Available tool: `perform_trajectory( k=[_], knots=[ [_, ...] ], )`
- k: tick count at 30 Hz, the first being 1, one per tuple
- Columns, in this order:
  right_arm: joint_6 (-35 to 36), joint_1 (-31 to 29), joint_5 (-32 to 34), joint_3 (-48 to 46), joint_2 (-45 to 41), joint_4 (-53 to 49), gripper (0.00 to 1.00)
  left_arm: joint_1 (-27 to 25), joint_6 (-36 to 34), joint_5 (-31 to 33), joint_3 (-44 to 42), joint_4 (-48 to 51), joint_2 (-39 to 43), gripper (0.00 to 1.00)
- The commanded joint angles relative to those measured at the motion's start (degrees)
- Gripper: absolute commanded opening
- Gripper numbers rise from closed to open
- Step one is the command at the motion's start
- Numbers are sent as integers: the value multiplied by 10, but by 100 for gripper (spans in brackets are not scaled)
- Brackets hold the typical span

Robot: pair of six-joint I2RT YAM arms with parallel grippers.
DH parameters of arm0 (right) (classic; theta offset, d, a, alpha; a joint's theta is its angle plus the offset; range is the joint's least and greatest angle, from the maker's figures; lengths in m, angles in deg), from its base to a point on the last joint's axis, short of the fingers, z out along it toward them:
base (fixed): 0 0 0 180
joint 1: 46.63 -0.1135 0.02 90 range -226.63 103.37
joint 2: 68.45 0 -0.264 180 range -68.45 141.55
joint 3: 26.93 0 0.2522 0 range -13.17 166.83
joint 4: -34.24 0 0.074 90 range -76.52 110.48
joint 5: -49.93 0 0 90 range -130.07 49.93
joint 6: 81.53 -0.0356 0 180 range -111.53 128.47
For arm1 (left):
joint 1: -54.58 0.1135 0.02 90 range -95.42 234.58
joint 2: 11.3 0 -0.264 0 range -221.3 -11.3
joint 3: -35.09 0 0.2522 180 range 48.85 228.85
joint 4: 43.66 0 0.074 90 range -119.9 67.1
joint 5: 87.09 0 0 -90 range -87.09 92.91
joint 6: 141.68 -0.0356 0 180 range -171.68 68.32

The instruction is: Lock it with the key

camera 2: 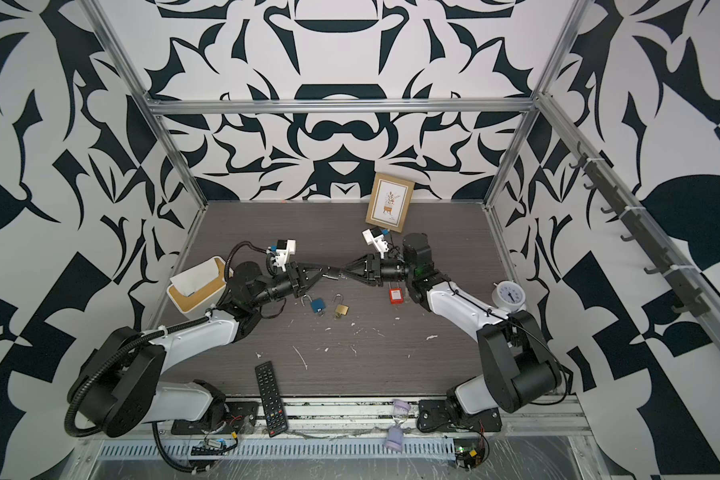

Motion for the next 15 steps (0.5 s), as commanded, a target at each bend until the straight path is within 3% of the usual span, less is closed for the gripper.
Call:
perform_trajectory(
  k=[1, 15],
  knots=[
    [9, 5, 5, 4, -6, 21, 35, 2, 8, -8, -4, -54, 3, 0],
    [31, 18, 30, 18, -16, 0, 37, 2, 1, -16, -4, -46, 8, 0]
  ],
)
